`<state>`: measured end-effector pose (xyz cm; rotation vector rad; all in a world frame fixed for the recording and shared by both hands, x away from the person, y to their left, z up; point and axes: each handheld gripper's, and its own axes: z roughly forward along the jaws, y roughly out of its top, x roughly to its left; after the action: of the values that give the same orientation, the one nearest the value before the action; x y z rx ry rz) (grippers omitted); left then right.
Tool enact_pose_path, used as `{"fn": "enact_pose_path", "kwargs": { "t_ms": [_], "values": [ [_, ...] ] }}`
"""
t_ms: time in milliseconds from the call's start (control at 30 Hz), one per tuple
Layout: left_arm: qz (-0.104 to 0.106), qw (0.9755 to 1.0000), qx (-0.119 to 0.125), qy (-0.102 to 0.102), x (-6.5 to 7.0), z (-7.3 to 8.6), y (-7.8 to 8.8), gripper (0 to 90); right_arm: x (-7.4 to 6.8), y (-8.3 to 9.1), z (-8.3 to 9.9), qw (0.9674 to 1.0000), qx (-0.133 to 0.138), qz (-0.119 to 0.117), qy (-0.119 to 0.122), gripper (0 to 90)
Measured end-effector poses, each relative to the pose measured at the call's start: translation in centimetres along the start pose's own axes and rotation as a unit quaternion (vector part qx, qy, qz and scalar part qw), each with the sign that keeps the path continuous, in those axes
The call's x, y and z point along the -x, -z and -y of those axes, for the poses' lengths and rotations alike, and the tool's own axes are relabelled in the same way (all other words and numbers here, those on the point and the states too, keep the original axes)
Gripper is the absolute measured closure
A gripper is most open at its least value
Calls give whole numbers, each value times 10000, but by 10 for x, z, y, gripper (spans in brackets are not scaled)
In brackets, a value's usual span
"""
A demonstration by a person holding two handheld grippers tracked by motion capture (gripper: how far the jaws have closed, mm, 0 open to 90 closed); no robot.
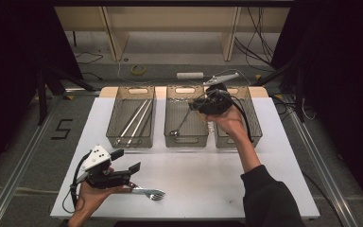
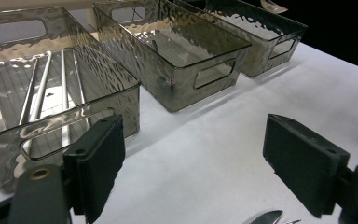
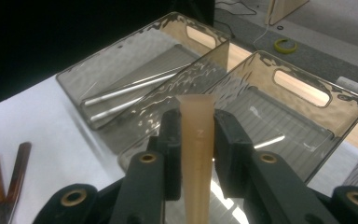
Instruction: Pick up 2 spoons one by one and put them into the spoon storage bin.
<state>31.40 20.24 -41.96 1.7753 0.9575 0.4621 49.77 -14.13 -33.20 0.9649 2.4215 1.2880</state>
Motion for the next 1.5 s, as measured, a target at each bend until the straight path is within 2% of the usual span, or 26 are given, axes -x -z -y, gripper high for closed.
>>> {"fn": "enact_pose_path", "kwargs": {
  "t_ms": [333,633,1200,1500],
  "values": [
    [-2,10000,-46,-58,1,1,0,201,9,-24,-2,9994,32,293,-176,749],
    [0,9999,-37,-102,3,1,0,201,11,-42,0,9986,51,418,-309,748],
    [7,9999,-42,-164,4,1,0,200,9,-63,8,9979,-81,584,-267,746],
    [9,9998,-58,-183,4,1,-1,200,12,-69,15,9970,-121,671,-361,744]
  ]
}}
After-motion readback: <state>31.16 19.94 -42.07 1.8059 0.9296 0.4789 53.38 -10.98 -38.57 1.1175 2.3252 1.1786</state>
